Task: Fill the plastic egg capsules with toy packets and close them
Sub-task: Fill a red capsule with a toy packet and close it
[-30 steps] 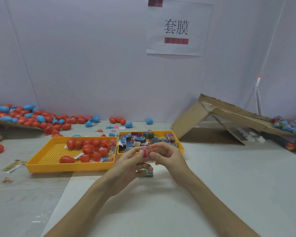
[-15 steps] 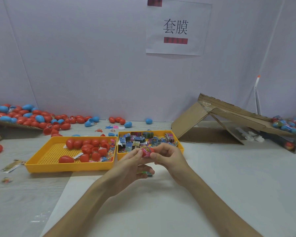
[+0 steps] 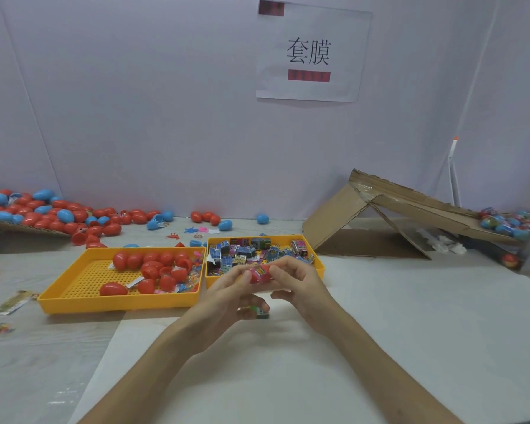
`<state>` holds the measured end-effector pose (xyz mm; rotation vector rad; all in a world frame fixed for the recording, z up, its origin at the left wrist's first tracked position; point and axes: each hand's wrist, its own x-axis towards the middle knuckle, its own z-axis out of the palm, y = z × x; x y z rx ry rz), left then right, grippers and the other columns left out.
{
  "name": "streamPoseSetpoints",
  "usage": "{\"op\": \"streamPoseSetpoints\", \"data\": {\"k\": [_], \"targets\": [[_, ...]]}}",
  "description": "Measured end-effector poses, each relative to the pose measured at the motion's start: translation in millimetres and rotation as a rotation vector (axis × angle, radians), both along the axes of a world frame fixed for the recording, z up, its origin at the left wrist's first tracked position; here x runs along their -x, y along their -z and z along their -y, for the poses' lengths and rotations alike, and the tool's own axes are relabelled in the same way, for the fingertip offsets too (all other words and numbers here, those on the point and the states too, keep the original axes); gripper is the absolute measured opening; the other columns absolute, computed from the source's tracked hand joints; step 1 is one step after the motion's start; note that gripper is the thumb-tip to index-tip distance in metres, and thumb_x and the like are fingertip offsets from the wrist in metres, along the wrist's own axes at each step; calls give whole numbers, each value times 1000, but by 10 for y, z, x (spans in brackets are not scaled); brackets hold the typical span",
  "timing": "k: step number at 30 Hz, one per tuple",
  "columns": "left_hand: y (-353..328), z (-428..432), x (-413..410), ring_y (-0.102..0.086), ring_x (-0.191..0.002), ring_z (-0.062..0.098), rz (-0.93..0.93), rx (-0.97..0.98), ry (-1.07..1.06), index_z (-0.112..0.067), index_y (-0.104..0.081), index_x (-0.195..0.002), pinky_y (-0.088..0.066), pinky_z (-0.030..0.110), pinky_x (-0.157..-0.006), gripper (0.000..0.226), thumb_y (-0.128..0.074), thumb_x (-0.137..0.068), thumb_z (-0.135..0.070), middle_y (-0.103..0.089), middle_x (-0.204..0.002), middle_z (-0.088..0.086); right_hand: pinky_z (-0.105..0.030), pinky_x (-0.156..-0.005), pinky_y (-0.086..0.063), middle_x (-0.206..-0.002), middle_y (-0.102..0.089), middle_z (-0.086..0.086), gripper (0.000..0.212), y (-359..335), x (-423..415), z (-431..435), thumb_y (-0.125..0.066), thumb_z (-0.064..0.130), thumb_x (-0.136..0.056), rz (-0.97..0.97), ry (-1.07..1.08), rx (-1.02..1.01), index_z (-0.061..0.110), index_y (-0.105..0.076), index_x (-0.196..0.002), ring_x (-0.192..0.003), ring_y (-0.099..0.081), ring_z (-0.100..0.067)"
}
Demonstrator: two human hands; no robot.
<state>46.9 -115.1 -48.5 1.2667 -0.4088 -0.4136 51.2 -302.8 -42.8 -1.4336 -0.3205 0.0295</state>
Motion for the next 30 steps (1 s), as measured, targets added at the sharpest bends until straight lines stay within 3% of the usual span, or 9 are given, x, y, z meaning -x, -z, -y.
{"op": "streamPoseSetpoints", "data": {"k": [6, 11, 18, 25, 30], "targets": [[23, 25, 37, -69, -87, 27, 11, -59, -20, -12, -53, -134, -51, 33, -75, 49, -62, -93, -36, -73, -99, 5, -30, -73, -55, -85, -74, -10, 26, 29, -29, 7, -74, 27, -81, -11, 26, 19, 5, -70, -93, -79, -71, -20], [8, 35, 42, -69, -90, 32, 23, -88, -21, -13, -51, -134, -51, 31, -73, 51, -62, -91, -38, -70, -88, 15, -37, -80, -60, -84, -73, -15, 19, 42, -61, 21, -70, 15, -84, -1, -36, -98, -3, -68, -90, -81, -72, -26], [1, 35, 45, -69, -88, 32, 42, -106, -22, -11, -50, -135, -51, 31, -72, 46, -61, -95, -31, -68, -94, 21, -36, -77, -60, -85, -73, -17, 16, 55, -68, 21, -70, 16, -85, 20, -39, -106, 0, -70, -86, -81, -73, -26], [15, 29, 33, -71, -86, 30, 58, -115, -30, -12, -50, -133, -52, 28, -70, 48, -63, -92, -34, -71, -85, 17, -36, -79, -60, -85, -73, -16, 16, 79, -80, 22, -70, 17, -86, 14, -50, -107, 1, -70, -85, -82, -73, -26], [2, 32, 23, -68, -80, 21, 108, -137, -65, -14, -54, -130, -51, 29, -68, 48, -70, -88, -30, -73, -91, 8, -47, -89, -53, -81, -69, -5, 25, 83, -82, 23, -70, 36, -86, -71, -56, -24, 12, -70, -92, -76, -64, -18]]}}
